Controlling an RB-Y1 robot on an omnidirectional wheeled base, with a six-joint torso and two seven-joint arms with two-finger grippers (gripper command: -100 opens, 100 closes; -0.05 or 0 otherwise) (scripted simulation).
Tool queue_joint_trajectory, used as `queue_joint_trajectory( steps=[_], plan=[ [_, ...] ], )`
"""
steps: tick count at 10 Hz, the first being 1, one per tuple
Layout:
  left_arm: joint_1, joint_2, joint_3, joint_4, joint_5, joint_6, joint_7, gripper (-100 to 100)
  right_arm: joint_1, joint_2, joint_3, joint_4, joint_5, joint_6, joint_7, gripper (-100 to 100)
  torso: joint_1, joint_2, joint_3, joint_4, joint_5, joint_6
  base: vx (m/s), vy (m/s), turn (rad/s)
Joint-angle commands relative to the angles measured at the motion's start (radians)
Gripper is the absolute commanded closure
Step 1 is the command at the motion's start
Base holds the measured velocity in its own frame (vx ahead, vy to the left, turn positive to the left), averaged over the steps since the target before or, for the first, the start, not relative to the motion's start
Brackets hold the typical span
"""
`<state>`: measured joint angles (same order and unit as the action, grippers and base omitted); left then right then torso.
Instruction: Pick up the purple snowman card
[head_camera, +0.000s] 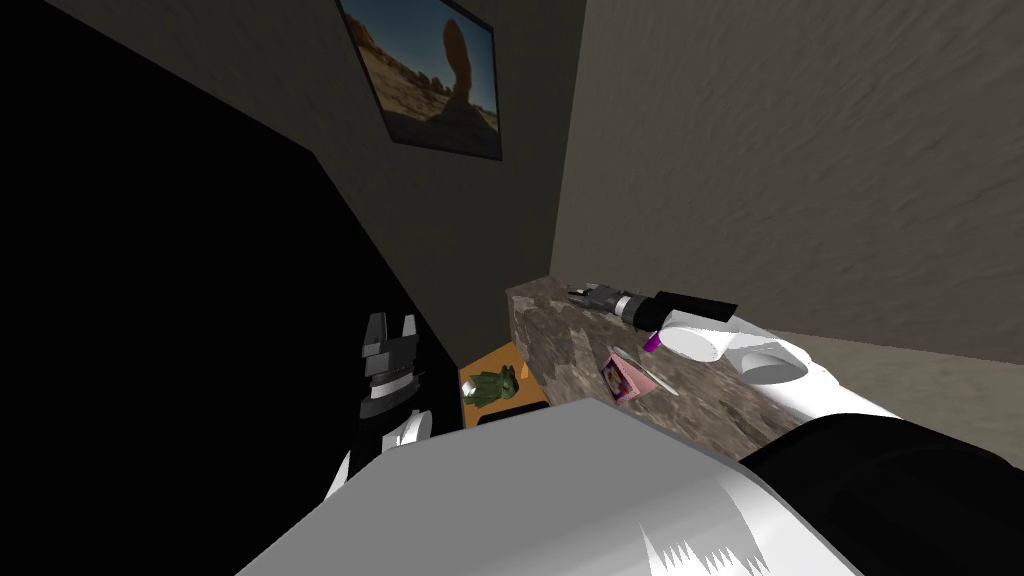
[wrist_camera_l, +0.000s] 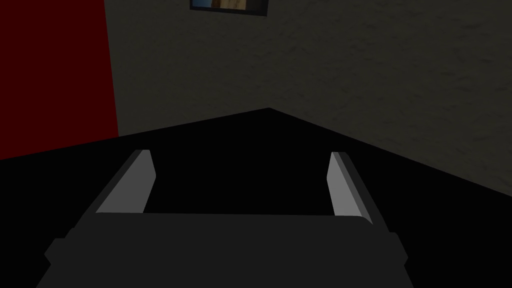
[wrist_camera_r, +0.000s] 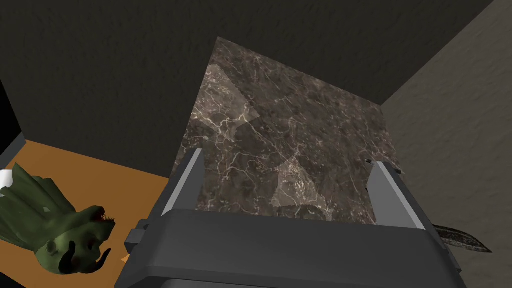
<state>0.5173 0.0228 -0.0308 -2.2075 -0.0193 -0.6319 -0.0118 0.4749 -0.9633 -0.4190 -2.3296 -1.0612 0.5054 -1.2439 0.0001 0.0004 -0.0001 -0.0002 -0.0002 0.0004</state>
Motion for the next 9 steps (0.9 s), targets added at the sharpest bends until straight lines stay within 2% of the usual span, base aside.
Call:
queue_joint_trajectory(
  steps=[1, 7, 9],
  plan=[
    [0.000, 0.000, 0.000, 0.000, 0.000, 0.000, 0.000, 0, 0.026, -0.021, -0.022, -0.007, -0.039, 0.030, -0.036, -100, 0.000, 0.000, 0.000, 0.000, 0.000, 0.000, 0.009, 0.000, 0.031],
    [0.000, 0.000, 0.000, 0.000, 0.000, 0.000, 0.000, 0, 0.118, -0.107, -0.097, -0.026, -0.182, 0.142, -0.171, -100, 0.000, 0.000, 0.000, 0.000, 0.000, 0.000, 0.007, 0.000, 0.024],
    [0.000, 0.000, 0.000, 0.000, 0.000, 0.000, 0.000, 0, 0.118, -0.107, -0.097, -0.026, -0.182, 0.142, -0.171, -100, 0.000, 0.000, 0.000, 0.000, 0.000, 0.000, -0.001, 0.000, -0.004]
  ],
)
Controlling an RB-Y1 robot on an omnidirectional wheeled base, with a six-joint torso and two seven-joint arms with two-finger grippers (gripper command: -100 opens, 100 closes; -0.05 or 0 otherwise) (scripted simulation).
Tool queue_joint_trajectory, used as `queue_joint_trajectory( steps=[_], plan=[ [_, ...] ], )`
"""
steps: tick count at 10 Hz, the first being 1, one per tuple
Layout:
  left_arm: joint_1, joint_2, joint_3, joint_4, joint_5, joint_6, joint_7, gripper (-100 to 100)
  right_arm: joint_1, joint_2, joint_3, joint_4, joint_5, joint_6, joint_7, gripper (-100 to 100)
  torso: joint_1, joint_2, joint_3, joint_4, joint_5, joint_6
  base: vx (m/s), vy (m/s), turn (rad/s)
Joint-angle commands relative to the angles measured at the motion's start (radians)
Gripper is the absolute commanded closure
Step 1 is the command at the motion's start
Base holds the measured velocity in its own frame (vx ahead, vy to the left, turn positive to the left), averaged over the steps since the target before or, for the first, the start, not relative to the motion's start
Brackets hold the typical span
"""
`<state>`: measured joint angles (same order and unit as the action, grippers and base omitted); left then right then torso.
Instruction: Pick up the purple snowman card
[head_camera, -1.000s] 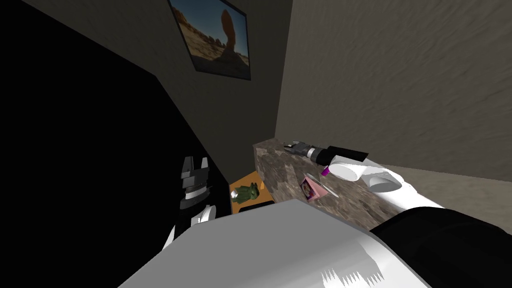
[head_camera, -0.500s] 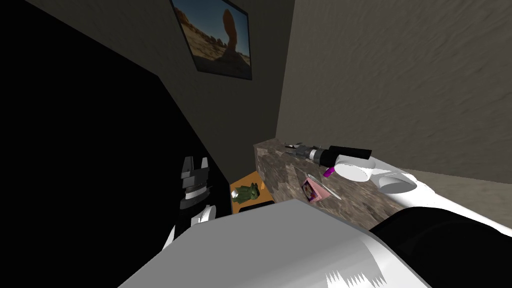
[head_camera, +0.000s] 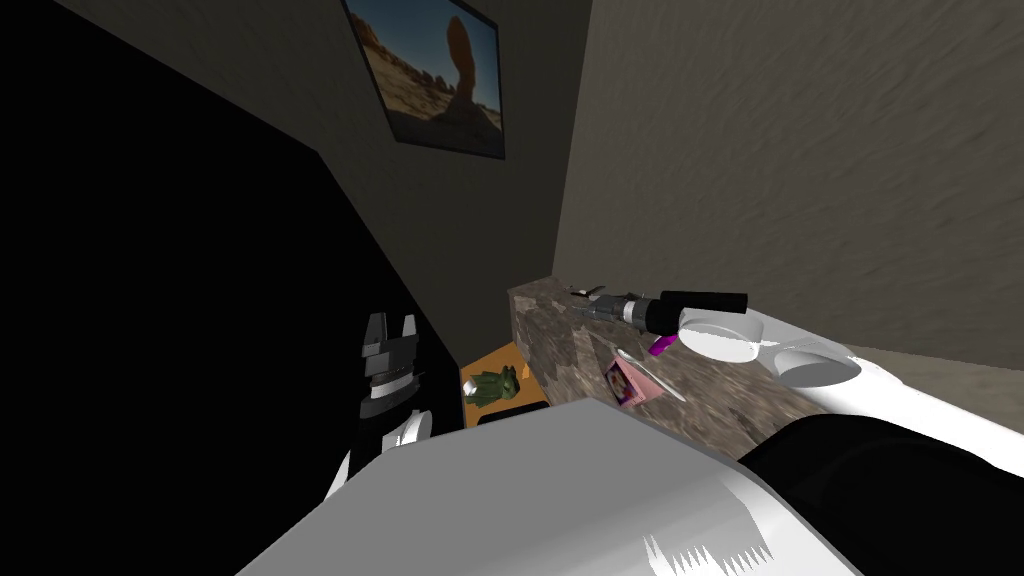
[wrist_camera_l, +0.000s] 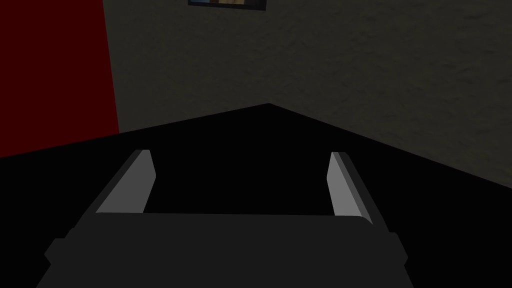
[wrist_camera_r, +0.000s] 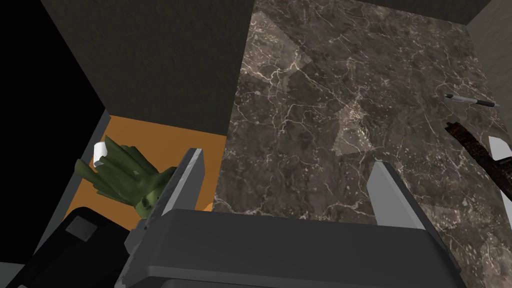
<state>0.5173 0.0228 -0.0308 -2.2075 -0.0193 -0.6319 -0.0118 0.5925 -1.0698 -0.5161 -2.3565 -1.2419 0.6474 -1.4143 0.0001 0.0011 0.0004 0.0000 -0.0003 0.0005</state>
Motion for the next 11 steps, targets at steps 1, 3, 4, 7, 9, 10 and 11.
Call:
queue_joint_trajectory(
  steps=[1, 3, 4, 7, 9, 10, 11],
  plan=[
    [0.000, 0.000, 0.000, 0.000, 0.000, 0.000, 0.000, 0, 0.000, -0.001, 0.000, 0.001, -0.001, 0.000, 0.000, -100, 0.000, 0.000, 0.000, 0.000, 0.000, 0.000, 0.000, 0.000, 0.000],
    [0.000, 0.000, 0.000, 0.000, 0.000, 0.000, 0.000, 0, 0.000, -0.001, 0.000, 0.001, -0.001, 0.000, 0.000, -100, 0.000, 0.000, 0.000, 0.000, 0.000, 0.000, -0.002, 0.000, -0.007],
    [0.000, 0.000, 0.000, 0.000, 0.000, 0.000, 0.000, 0, 0.015, -0.016, -0.012, 0.000, -0.024, 0.021, -0.025, -100, 0.000, 0.000, 0.000, 0.000, 0.000, 0.000, 0.000, 0.000, 0.000],
    [0.000, 0.000, 0.000, 0.000, 0.000, 0.000, 0.000, 0, 0.015, -0.016, -0.012, 0.000, -0.024, 0.021, -0.025, -100, 0.000, 0.000, 0.000, 0.000, 0.000, 0.000, 0.002, 0.000, 0.007],
    [0.000, 0.000, 0.000, 0.000, 0.000, 0.000, 0.000, 0, 0.015, -0.016, -0.012, 0.000, -0.024, 0.021, -0.025, -100, 0.000, 0.000, 0.000, 0.000, 0.000, 0.000, 0.000, 0.000, 0.000],
    [0.000, 0.000, 0.000, 0.000, 0.000, 0.000, 0.000, 0, 0.015, -0.016, -0.012, 0.000, -0.024, 0.021, -0.025, -100, 0.000, 0.000, 0.000, 0.000, 0.000, 0.000, 0.000, 0.000, 0.000],
    [0.000, 0.000, 0.000, 0.000, 0.000, 0.000, 0.000, 0, 0.015, -0.016, -0.012, 0.000, -0.024, 0.021, -0.025, -100, 0.000, 0.000, 0.000, 0.000, 0.000, 0.000, -0.006, 0.000, -0.019]
  ],
)
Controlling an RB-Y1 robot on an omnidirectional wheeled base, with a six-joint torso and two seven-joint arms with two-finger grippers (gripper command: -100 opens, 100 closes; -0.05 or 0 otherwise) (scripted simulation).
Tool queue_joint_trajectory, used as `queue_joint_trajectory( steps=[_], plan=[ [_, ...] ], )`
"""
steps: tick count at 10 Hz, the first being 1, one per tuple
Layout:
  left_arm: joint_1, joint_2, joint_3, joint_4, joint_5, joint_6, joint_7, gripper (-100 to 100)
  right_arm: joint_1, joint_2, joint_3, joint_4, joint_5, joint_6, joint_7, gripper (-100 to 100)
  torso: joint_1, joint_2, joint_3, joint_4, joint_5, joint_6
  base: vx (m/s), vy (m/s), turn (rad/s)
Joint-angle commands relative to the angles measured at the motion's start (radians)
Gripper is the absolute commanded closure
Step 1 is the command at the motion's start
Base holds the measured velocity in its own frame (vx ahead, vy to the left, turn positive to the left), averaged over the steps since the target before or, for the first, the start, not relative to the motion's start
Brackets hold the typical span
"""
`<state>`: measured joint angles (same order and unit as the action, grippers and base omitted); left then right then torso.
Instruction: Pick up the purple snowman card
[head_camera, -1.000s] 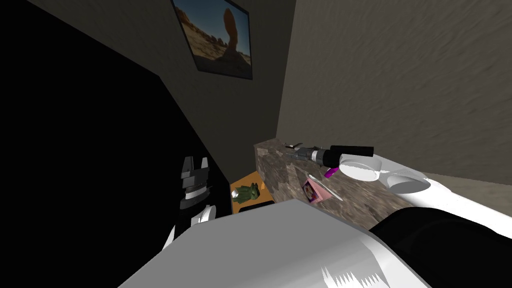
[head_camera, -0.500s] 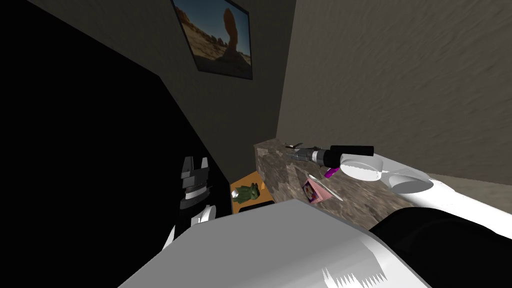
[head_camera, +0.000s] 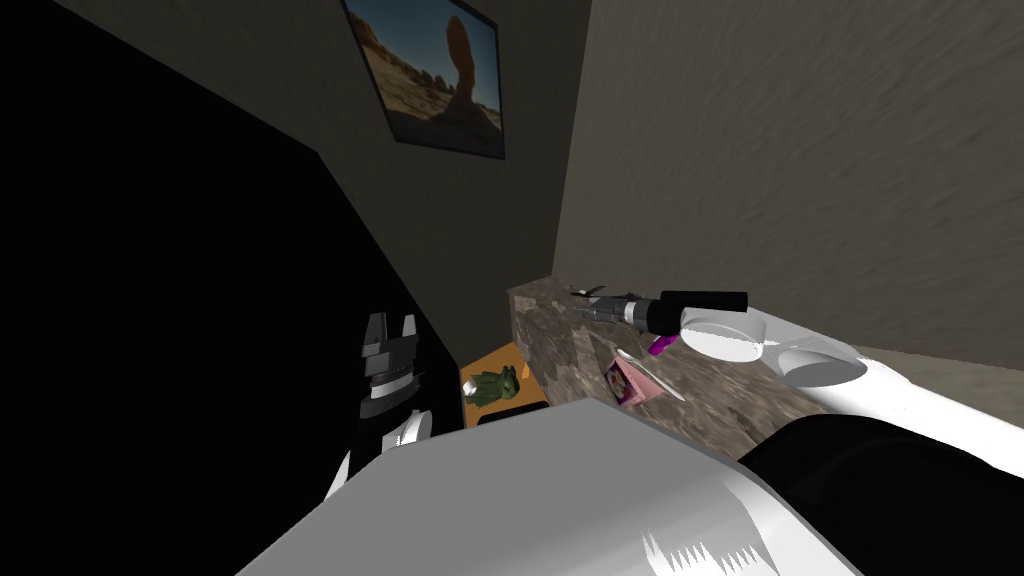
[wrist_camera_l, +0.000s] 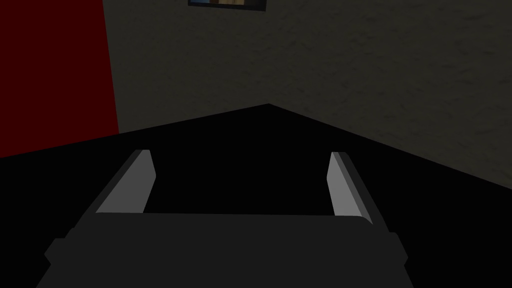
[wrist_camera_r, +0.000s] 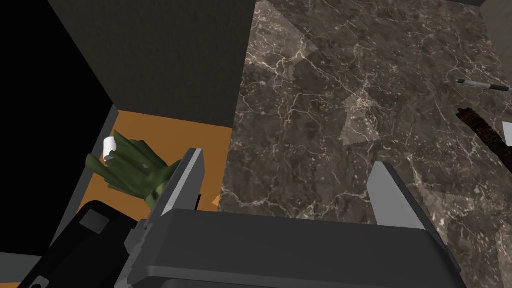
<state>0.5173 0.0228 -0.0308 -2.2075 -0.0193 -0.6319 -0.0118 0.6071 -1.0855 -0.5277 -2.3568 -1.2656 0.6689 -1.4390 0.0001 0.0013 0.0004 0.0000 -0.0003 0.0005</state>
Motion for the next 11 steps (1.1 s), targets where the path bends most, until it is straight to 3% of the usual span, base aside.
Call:
queue_joint_trajectory(
  steps=[1, 2, 7, 11],
  plan=[
    [0.000, 0.000, 0.000, 0.000, 0.000, 0.000, 0.000, 0, 0.000, 0.000, 0.000, 0.000, 0.000, 0.000, 0.000, -100, 0.000, 0.000, 0.000, 0.000, 0.000, 0.000, 0.000, 0.000, 0.000],
    [0.000, 0.000, 0.000, 0.000, 0.000, 0.000, 0.000, 0, 0.000, 0.000, 0.000, 0.000, 0.000, 0.000, 0.000, -100, 0.000, 0.000, 0.000, 0.000, 0.000, 0.000, 0.006, 0.000, 0.020],
    [0.000, 0.000, 0.000, 0.000, 0.000, 0.000, 0.000, 0, 0.069, -0.055, -0.059, 0.011, -0.079, 0.115, -0.114, -100, 0.000, 0.000, 0.000, 0.000, 0.000, 0.000, 0.002, -0.004, 0.009],
    [0.000, 0.000, 0.000, 0.000, 0.000, 0.000, 0.000, 0, 0.103, -0.092, -0.098, 0.012, -0.118, 0.171, -0.178, -100, 0.000, -0.001, -0.001, 0.000, 0.000, 0.000, 0.009, 0.004, 0.008]
  ],
)
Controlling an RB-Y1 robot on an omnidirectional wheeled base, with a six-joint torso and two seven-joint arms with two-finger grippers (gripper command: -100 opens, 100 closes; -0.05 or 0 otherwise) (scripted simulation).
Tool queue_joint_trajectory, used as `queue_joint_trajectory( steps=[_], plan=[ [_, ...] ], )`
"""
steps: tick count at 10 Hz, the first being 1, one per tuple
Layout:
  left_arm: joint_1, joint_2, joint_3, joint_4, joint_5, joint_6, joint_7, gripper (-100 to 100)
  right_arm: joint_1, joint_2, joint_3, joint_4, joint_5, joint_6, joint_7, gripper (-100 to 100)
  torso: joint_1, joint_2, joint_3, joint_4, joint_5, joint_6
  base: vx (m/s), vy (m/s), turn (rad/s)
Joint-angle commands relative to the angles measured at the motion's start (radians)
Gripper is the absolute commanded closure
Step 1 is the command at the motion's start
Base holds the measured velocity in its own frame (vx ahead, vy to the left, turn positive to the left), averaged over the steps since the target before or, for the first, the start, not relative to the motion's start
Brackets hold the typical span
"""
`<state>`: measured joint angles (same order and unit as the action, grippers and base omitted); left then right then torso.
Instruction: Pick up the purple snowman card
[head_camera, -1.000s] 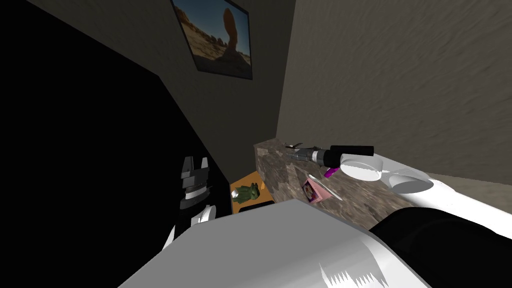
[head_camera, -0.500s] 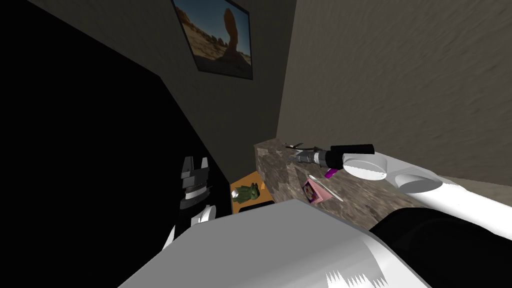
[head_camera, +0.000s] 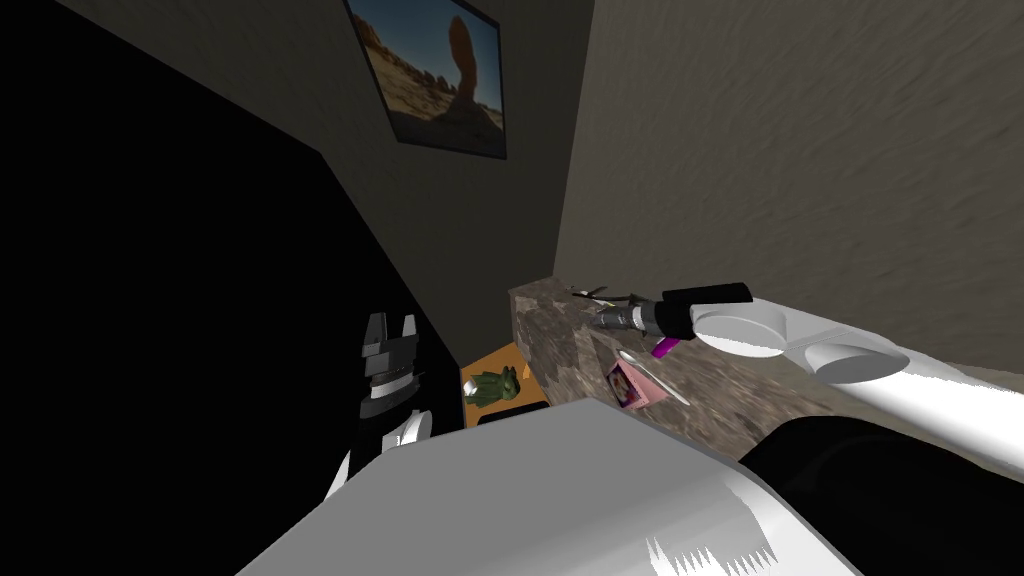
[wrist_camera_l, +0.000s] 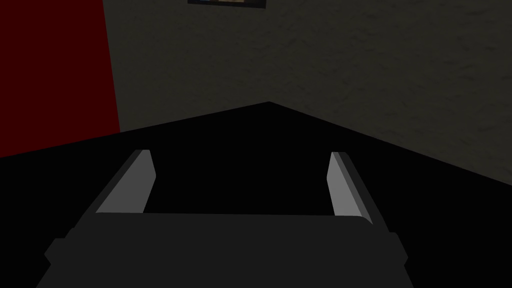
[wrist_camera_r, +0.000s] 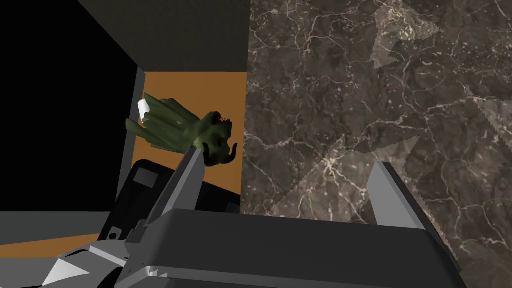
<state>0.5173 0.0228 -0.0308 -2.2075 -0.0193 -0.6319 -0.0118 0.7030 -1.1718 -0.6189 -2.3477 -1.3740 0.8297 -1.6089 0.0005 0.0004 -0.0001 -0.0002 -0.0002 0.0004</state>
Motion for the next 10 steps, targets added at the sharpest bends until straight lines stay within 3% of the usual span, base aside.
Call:
queue_joint_trajectory(
  steps=[1, 10],
  plan=[
    [0.000, 0.000, 0.000, 0.000, 0.000, 0.000, 0.000, 0, 0.026, -0.025, -0.026, 0.005, -0.031, 0.041, -0.043, -100, 0.000, 0.000, 0.000, 0.000, 0.000, 0.000, 0.006, 0.002, 0.009],
    [0.000, 0.000, 0.000, 0.000, 0.000, 0.000, 0.000, 0, 0.130, -0.108, -0.082, 0.028, -0.144, 0.181, -0.189, -100, -0.001, 0.002, 0.001, 0.001, 0.000, 0.000, -0.015, -0.009, -0.003]
  ],
)
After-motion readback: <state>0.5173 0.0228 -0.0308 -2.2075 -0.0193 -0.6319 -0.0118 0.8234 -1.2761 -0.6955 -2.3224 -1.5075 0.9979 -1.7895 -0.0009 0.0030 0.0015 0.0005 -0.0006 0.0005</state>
